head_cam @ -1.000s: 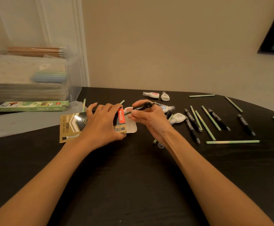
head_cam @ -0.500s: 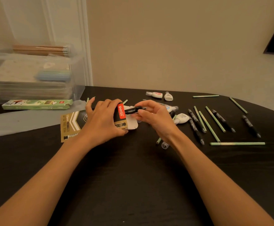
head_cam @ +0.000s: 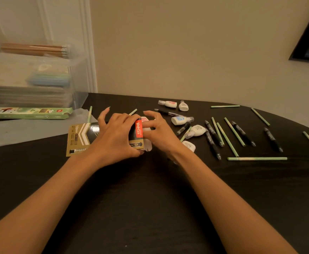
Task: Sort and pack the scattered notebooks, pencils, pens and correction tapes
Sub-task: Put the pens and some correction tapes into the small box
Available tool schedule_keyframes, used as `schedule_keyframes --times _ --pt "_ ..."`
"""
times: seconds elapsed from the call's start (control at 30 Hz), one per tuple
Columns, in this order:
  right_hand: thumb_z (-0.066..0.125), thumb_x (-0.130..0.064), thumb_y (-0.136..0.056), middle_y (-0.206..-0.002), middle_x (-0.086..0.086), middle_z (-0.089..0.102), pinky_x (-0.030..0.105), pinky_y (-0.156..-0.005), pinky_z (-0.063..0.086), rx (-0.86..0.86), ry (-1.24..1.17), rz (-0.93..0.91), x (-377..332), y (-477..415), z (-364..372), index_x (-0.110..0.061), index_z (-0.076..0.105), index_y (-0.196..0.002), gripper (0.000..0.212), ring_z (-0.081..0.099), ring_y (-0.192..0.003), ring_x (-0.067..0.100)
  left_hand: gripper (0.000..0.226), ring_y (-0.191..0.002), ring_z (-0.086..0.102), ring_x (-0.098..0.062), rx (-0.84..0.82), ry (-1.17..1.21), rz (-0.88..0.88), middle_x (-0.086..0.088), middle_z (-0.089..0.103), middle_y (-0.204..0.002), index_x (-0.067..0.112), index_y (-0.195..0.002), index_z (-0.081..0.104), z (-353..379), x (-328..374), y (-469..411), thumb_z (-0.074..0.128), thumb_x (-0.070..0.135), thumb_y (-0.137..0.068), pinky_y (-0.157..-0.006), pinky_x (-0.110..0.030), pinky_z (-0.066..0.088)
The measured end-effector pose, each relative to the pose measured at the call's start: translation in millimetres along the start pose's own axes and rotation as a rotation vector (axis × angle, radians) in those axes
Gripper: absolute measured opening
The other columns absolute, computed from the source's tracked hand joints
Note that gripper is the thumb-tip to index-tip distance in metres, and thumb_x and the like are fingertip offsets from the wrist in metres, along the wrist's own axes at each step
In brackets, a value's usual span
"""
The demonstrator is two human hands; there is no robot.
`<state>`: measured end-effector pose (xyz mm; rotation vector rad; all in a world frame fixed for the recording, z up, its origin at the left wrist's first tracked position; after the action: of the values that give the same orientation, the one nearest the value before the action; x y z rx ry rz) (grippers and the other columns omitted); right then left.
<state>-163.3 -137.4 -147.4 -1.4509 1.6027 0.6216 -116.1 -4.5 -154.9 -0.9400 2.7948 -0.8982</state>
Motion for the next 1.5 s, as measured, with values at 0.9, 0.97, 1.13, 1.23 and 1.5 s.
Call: schedule_keyframes --times 0.9,0.97,1.13,1.23,1.5 --pt "0.059 -0.019 -0.086 -0.072 0.003 0.057 0.021 -0.043 0.031 0.467 -0.208 0.590 38 -13 -71 -0.005 0.062 -0.103 0.022 0.044 -0.055 0.010 0.090 -0.135 0.028 -0.020 -0.006 -0.088 -0.108 -0.001 0.039 -0.142 0.022 -0.142 0.028 18 10 -16 0.072 0.050 -0.069 -0.109 -0.036 -0.011" --pt "0.060 -0.016 -0.086 -0.054 -0.001 0.050 0.016 -0.038 0.026 0.362 -0.451 0.527 29 -7 -68 -0.007 0.060 -0.090 0.009 0.037 -0.042 0.006 0.089 -0.135 0.028 -0.020 -0.004 -0.061 -0.116 -0.001 0.039 -0.142 0.023 -0.142 0.029 16 9 -15 0.073 0.050 -0.070 -0.110 -0.036 -0.011" --pt "0.060 -0.007 -0.086 -0.055 0.002 0.063 0.013 -0.049 0.044 0.085 -0.758 0.279 10 4 -57 -0.007 0.062 -0.082 0.004 0.052 -0.044 0.004 0.087 -0.133 0.030 -0.016 -0.044 -0.003 -0.097 0.003 0.041 -0.139 0.025 -0.139 0.032 11 10 -14 0.073 0.052 -0.068 -0.111 -0.035 -0.007" --pt "0.066 -0.006 -0.083 -0.059 -0.002 0.063 0.013 -0.050 0.044 0.044 -0.665 0.220 9 6 -47 -0.009 0.067 -0.079 0.005 0.051 -0.049 0.002 0.085 -0.131 0.033 -0.015 -0.068 0.041 -0.086 0.003 0.045 -0.136 0.023 -0.135 0.036 12 10 -12 0.074 0.053 -0.065 -0.112 -0.035 -0.004" --pt "0.067 -0.004 -0.081 -0.062 0.000 0.061 0.013 -0.052 0.044 0.198 -0.779 0.221 18 4 -48 -0.008 0.064 -0.079 0.005 0.050 -0.052 0.004 0.085 -0.126 0.038 -0.015 -0.061 0.112 -0.155 0.004 0.048 -0.131 0.025 -0.132 0.040 8 4 -16 0.076 0.054 -0.061 -0.112 -0.036 0.003"
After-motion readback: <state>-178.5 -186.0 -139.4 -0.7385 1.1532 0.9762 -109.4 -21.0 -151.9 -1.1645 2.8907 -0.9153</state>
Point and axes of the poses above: each hand's wrist, its own y-axis away from the middle knuckle, its own z-axis out of the palm, x = y × z, the point moved 1 cm from there along -y, towards the middle knuckle
